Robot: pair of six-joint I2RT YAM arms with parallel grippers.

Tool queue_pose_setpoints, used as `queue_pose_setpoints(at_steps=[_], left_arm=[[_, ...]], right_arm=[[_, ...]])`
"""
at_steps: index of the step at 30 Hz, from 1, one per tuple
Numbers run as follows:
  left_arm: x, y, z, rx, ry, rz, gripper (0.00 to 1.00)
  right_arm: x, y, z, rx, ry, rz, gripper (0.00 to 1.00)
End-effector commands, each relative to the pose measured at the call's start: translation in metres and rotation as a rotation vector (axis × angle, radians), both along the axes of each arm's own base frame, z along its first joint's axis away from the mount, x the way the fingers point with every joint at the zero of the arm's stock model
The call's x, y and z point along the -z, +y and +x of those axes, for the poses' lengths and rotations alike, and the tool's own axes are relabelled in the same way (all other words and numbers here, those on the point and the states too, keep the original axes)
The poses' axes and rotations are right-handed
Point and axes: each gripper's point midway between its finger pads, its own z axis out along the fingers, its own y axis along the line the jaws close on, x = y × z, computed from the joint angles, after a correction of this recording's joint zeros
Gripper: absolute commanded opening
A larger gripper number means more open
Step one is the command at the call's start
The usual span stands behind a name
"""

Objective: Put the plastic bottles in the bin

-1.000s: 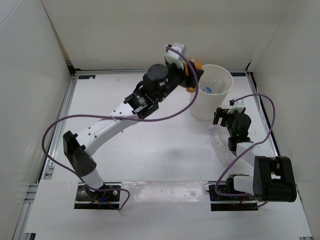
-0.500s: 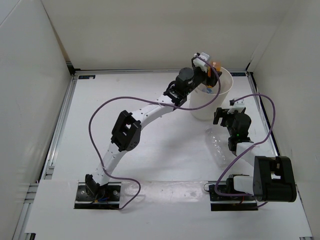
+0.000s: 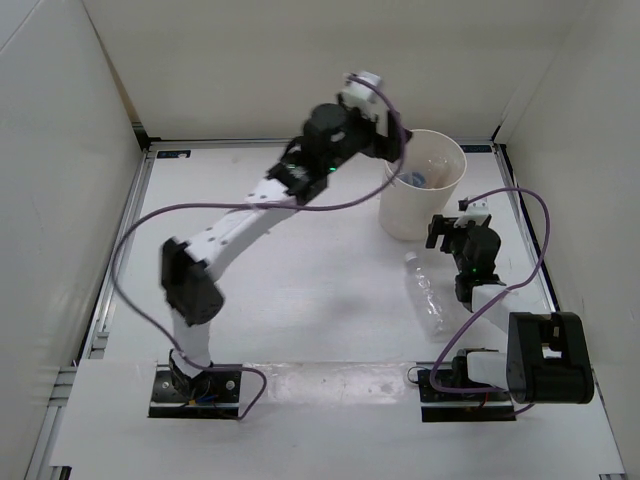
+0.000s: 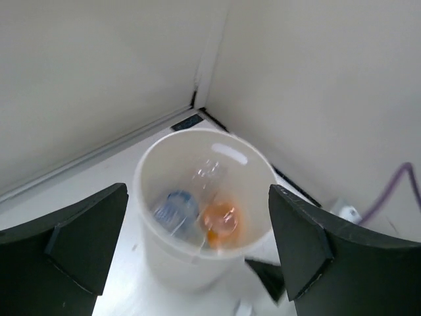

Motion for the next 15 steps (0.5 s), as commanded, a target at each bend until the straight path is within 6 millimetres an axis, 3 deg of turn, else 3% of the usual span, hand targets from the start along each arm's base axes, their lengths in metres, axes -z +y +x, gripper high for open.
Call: queue_pose_setpoints(at_steps=[1,2,3,4,5,6,7,8,9,10,11,12,13,14,15], left_arm=[[-0.016,0.091,-0.045,-0.076,0.181,0.069,0.99],[-0.049,0.127,-0.068,-0.130,0.143,0.043,0.99],[-0.023,0.142,-0.082,-0.143,0.205,0.136,0.99],[0.016,0.167,-0.098,-0.189,0.264,0.206,0.99],[0.006,0.193,-0.113,-0.245,0.245,0.194,0.99],[0.023,0.208,-0.125,-0.270,0.287,0.229,0.99],[0.053,0.235,-0.141,-0.330,0.319,0.268,0.99],[0.048,0.257,-0.153,-0.375,0.303,0.248,0.99],[0.058,0.278,-0.168,-0.417,0.315,0.245,0.99],[0.075,0.289,-0.176,-0.434,0.337,0.274,0.99],[0.076,0.296,-0.182,-0.443,0.332,0.270,0.99],[0.068,0.317,-0.195,-0.475,0.291,0.230,0.99],[0.080,0.325,-0.201,-0.484,0.298,0.273,0.99],[0.081,0.331,-0.206,-0.492,0.292,0.278,0.99],[0.075,0.347,-0.211,-0.538,0.264,0.253,0.99]], right_arm=[[-0.023,-0.002,0.008,0.047,-0.078,-0.016,0.90],[-0.024,-0.001,0.008,0.051,-0.084,-0.015,0.90],[-0.025,-0.003,0.007,0.070,-0.087,-0.018,0.90],[-0.024,-0.006,0.007,0.089,-0.086,-0.021,0.90],[-0.025,-0.006,0.006,0.111,-0.098,0.000,0.90],[-0.027,-0.018,0.001,0.259,-0.112,-0.020,0.90],[-0.033,-0.018,-0.003,0.302,-0.140,-0.013,0.90],[-0.033,-0.015,-0.010,0.275,-0.194,-0.022,0.90],[-0.032,-0.006,-0.015,0.246,-0.209,-0.041,0.90],[-0.042,-0.008,-0.026,0.228,-0.287,-0.035,0.90],[-0.049,-0.015,-0.034,0.259,-0.332,-0.045,0.90],[-0.060,-0.002,-0.052,0.261,-0.402,0.001,0.90],[-0.070,-0.025,-0.067,0.432,-0.432,0.035,0.90],[-0.066,-0.035,-0.082,0.561,-0.400,0.046,0.90],[-0.079,-0.022,-0.089,0.539,-0.386,0.017,0.90]])
